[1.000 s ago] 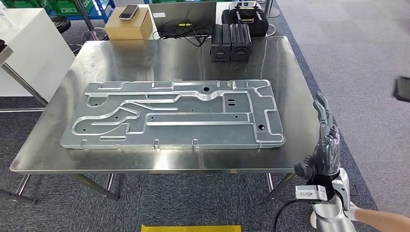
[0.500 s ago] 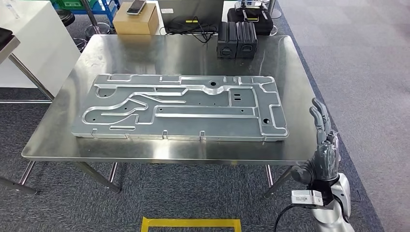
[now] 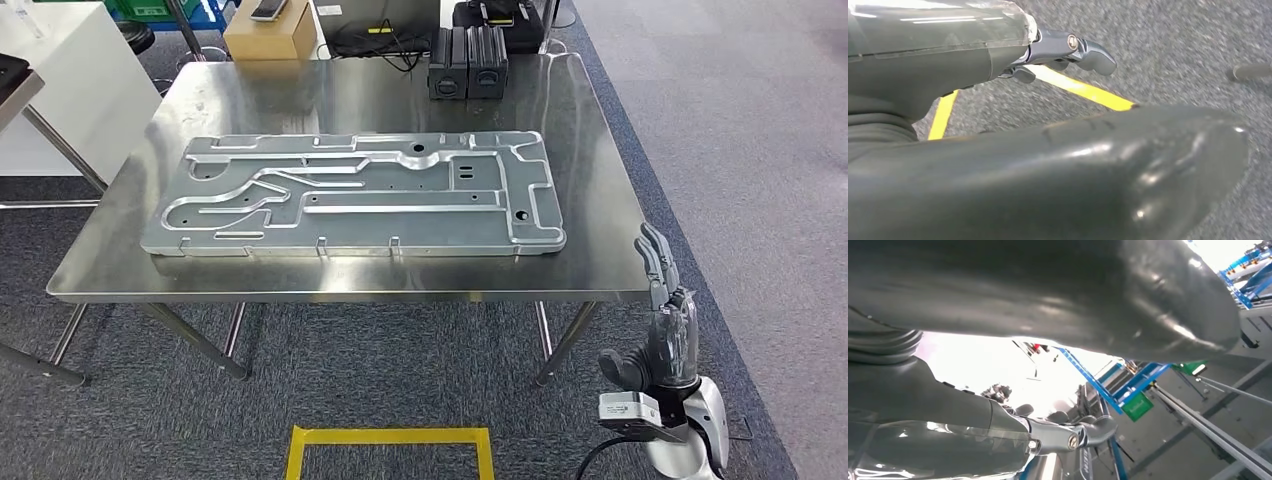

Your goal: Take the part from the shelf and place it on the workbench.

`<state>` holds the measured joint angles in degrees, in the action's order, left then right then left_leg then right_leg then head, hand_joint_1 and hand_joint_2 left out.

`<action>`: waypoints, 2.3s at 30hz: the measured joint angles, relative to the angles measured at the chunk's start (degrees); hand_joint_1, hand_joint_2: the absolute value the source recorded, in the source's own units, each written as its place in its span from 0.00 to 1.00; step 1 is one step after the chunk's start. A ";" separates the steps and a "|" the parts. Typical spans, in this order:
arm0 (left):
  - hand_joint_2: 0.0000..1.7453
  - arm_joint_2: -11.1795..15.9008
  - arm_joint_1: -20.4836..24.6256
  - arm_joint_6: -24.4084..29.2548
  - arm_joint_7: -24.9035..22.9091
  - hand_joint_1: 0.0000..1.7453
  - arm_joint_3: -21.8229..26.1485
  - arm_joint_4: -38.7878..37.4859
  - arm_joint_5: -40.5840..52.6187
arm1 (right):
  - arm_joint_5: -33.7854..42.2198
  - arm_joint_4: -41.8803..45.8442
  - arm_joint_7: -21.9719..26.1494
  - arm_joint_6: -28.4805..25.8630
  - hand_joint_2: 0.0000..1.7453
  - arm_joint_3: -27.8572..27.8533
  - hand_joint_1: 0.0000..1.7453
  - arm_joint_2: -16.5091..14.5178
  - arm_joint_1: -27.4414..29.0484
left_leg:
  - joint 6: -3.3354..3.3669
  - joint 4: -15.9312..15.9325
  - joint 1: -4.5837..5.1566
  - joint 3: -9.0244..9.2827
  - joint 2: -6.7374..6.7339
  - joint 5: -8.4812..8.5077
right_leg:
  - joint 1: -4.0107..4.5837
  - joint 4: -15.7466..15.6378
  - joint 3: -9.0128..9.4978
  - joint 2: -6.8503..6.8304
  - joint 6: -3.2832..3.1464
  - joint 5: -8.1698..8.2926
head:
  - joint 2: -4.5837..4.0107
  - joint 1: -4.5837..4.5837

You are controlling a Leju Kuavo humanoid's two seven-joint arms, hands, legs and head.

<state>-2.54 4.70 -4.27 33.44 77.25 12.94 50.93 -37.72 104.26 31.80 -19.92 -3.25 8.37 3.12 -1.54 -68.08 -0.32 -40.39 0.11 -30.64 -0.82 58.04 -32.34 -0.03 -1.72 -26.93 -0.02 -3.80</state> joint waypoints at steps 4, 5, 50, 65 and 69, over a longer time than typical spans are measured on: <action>0.00 -0.07 -0.05 -0.04 -0.05 0.00 0.04 0.00 -0.19 | -1.75 -3.80 -3.61 0.21 0.00 -1.38 0.00 0.01 1.81 | 0.20 -5.67 -0.01 2.37 0.00 -0.42 | 0.43 0.10 -3.47 -0.36 0.12 2.64 | 0.00 0.00; 0.00 -0.09 -0.06 -0.09 -0.08 0.00 0.05 0.00 -0.13 | -1.72 -5.98 -3.87 0.22 0.00 -2.12 0.00 0.02 2.30 | 0.47 -2.26 0.03 5.32 0.02 1.06 | 0.49 0.11 -4.31 -0.40 0.24 3.33 | 0.00 0.00; 0.00 -1.49 -1.36 -0.25 -0.18 0.00 1.11 -0.35 2.01 | -10.49 -92.74 -37.05 22.65 0.00 -31.79 0.00 -7.17 -3.48 | 4.02 13.35 1.05 8.79 -0.86 6.03 | 0.37 14.61 -4.56 -0.11 2.61 -3.92 | 0.00 0.03; 0.00 -1.58 -1.66 -0.20 -0.46 0.00 1.21 -0.50 2.20 | -9.17 -93.10 -35.84 22.95 0.00 -33.00 0.00 -7.54 -4.11 | 0.51 -5.51 0.10 2.77 -0.50 -1.04 | 0.93 -2.09 -0.16 -0.75 -0.24 1.48 | 0.00 -0.02; 0.00 -1.35 -1.25 -0.08 -0.90 0.00 1.20 -0.50 2.53 | -8.26 -93.23 -35.74 22.70 0.00 -33.99 0.00 -8.24 -4.26 | 1.82 10.74 0.62 16.36 -0.52 0.03 | 1.04 -1.58 -3.13 -0.74 0.42 4.23 | 0.00 -0.02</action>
<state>-3.89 3.45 -4.36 32.53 78.45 12.44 53.46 -45.98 11.03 -3.94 2.78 -37.24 0.13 -1.15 0.28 -57.34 0.30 -24.03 -0.41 -30.61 0.23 56.46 -35.47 -0.77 -1.29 -22.70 -0.02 -3.82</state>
